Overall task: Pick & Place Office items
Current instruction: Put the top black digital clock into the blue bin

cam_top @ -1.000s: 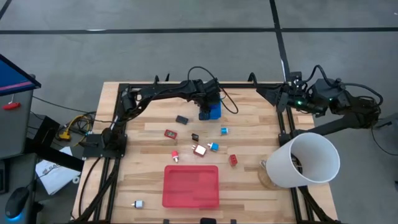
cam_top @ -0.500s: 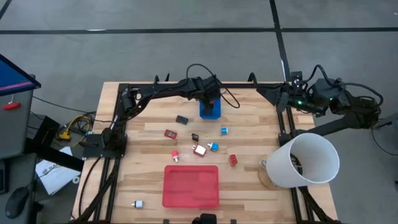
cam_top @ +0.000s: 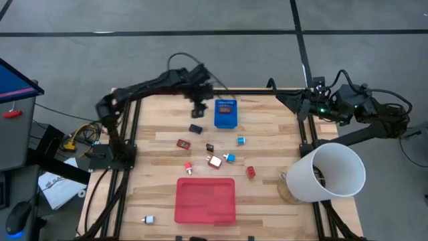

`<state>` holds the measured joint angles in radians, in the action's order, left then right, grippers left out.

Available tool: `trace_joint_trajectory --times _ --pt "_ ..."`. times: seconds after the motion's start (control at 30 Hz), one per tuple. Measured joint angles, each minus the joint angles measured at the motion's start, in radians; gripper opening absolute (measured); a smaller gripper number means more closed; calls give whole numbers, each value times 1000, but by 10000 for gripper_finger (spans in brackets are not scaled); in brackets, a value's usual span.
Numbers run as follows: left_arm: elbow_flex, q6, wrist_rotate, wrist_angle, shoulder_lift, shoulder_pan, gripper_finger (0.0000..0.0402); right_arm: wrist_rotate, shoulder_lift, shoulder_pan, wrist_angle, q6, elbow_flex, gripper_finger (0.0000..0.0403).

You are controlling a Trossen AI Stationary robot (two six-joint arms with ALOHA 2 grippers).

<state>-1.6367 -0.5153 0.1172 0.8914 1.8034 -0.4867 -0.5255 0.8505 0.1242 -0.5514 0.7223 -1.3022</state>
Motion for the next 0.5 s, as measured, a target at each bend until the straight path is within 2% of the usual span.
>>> trace_joint_trajectory --times 0.07,0.17,0.33,0.5 --pt "127 -5 94 -29 -67 -9 191 0 0 0 1 0 0 123" --pt "297 -67 126 -76 -133 5 202 0 0 0 7 0 0 123" --pt "473 -192 53 -238 -167 73 236 0 0 0 14 0 0 123" --pt "508 -230 -17 -356 -139 81 271 0 0 0 14 3 0 123"
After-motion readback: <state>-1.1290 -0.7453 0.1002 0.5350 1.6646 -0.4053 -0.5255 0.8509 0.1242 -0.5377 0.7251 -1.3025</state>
